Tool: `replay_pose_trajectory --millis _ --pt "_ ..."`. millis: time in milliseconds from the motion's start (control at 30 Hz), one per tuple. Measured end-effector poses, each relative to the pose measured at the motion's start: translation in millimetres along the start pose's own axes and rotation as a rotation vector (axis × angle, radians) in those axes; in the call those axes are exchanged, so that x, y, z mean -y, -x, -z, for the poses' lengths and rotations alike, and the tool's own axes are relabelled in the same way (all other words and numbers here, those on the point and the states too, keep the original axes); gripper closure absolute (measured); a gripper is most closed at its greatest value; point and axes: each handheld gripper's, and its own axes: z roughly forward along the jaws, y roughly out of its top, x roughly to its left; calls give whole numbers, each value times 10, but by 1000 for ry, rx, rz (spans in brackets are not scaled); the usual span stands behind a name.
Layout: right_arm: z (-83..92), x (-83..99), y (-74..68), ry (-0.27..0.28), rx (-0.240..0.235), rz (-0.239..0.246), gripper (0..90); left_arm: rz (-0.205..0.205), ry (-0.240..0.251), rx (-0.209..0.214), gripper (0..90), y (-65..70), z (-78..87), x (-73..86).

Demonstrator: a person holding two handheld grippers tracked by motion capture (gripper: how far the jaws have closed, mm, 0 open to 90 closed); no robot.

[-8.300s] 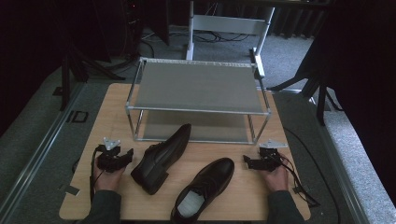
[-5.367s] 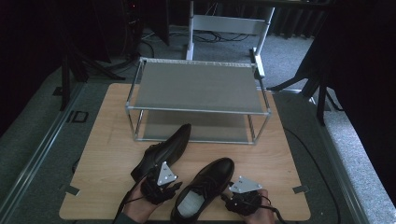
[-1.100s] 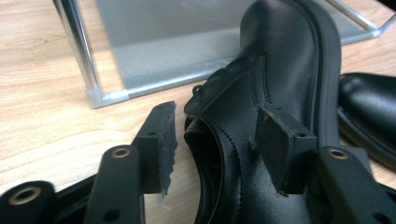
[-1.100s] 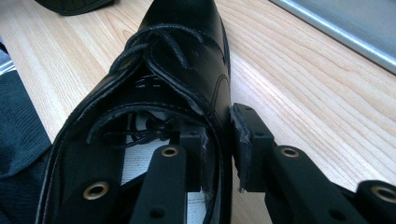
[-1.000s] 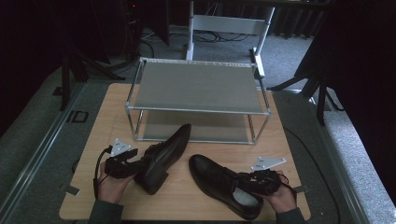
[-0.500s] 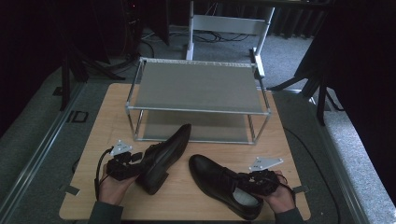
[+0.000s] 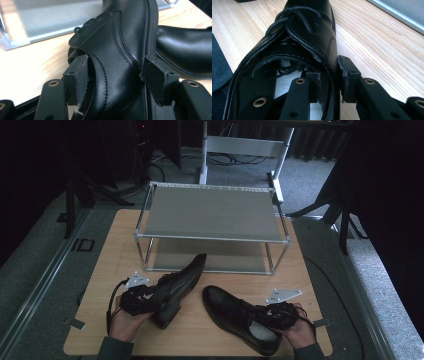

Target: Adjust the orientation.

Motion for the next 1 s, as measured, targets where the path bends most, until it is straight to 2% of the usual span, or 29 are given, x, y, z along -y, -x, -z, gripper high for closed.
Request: replay_pose_trajectory --millis 33,100,133,267,433,500,633,700,733,767,900,1000 --pt "0 0 1 0 0 0 718 -13 -1 7 405 20 10 -5" --pt "-1 2 2 0 0 1 718 -29 -5 70 490 74 15 -17" --pt "-2 3 2 0 0 1 717 -49 -11 82 519 115 8 -25" --pt "1 6 -1 0 1 3 715 -110 -42 94 566 269 -24 -76" --pt "2 10 -1 2 -1 3 711 -128 -51 114 659 343 -1 -124" --pt "3 8 1 1 -2 4 710 -148 -67 121 693 386 -7 -153" --pt "2 7 -1 5 2 0 726 -176 -73 78 780 443 -9 -196" --pt "-9 2 -13 0 17 15 770 -183 -72 71 834 458 -37 -213" --pt "-9 0 -13 0 22 17 788 -186 -65 54 850 473 -51 -226" --pt "-8 0 -18 -1 24 19 802 -201 -70 22 853 488 -65 -246" --pt "0 15 -31 9 22 34 824 -187 -31 5 855 501 -108 -334" --pt "1 27 -24 21 -11 30 834 -201 -17 -8 854 534 -145 -406"
